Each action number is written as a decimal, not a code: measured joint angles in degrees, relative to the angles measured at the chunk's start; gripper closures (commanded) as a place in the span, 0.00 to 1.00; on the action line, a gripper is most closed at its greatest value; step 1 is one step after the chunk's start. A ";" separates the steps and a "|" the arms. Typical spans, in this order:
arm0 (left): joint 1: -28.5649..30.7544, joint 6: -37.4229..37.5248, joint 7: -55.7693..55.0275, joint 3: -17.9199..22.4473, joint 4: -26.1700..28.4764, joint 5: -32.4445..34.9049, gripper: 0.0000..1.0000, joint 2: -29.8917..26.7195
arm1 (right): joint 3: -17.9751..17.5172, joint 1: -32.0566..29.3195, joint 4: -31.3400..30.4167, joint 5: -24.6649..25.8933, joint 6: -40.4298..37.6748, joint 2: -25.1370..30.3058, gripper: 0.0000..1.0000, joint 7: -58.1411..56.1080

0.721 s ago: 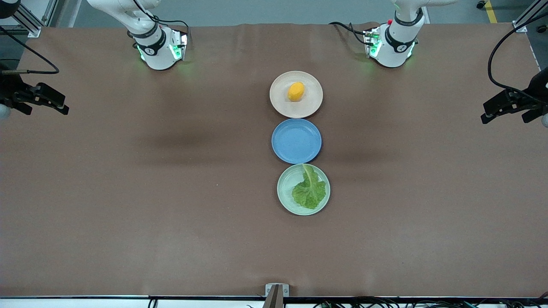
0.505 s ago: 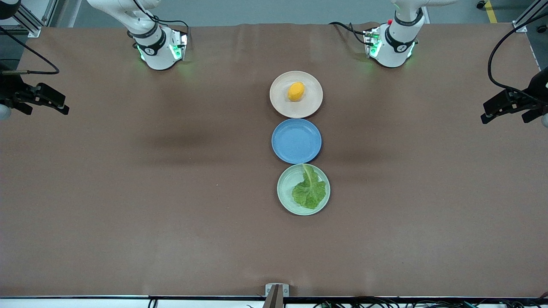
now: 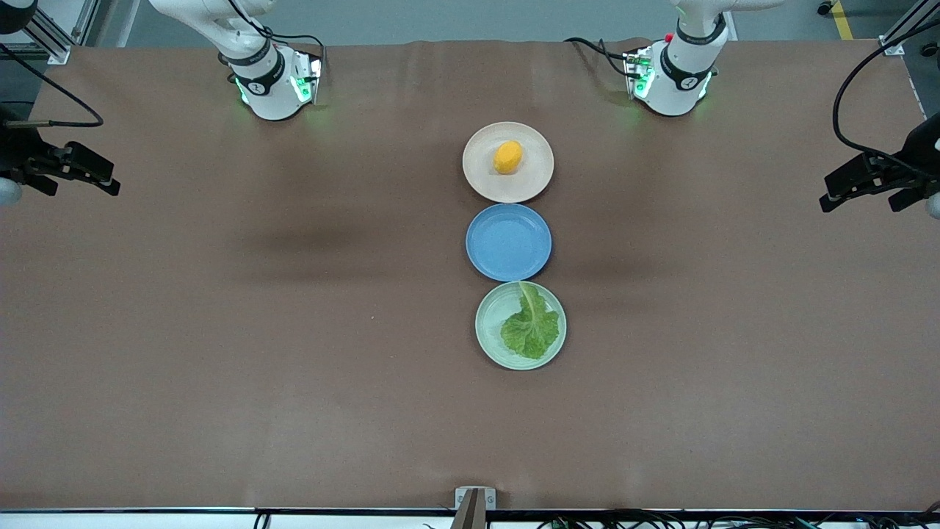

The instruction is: Pick lemon and lettuce from plates

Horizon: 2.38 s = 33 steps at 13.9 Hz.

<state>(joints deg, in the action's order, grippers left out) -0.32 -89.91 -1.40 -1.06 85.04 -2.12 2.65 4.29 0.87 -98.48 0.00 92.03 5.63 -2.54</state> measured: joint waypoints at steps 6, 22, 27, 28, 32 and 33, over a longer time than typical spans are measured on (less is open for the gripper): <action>-6.57 -0.10 -11.45 -1.81 0.48 -0.29 0.00 7.17 | -0.10 0.02 -0.13 -0.46 -0.02 0.07 0.00 -0.21; -29.84 -36.73 -89.78 -1.87 0.49 0.96 0.00 33.66 | -0.13 0.02 -0.23 -1.54 -0.41 0.09 0.00 -2.22; -32.01 -43.70 -96.44 -1.81 0.44 1.28 0.00 39.35 | -0.13 0.02 0.52 -1.54 -0.80 0.13 0.00 -2.22; -32.05 -44.96 -96.49 -1.80 0.43 1.29 0.00 40.23 | -0.13 0.02 0.69 -1.55 -0.84 0.10 0.00 -2.22; -32.04 -47.35 -96.54 -1.40 0.37 1.31 0.00 42.28 | -0.06 -0.01 0.67 -1.53 -0.98 -1.11 0.00 -2.22; -32.03 -47.89 -96.56 -1.34 0.36 1.31 0.00 42.67 | -0.01 -0.11 0.66 -1.53 -0.98 -1.56 0.00 -2.22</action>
<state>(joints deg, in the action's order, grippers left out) -32.36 -137.80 -97.96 -2.40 85.39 -0.80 45.31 4.28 0.76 -97.82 -1.52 91.05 4.07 -4.76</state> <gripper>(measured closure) 0.000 0.000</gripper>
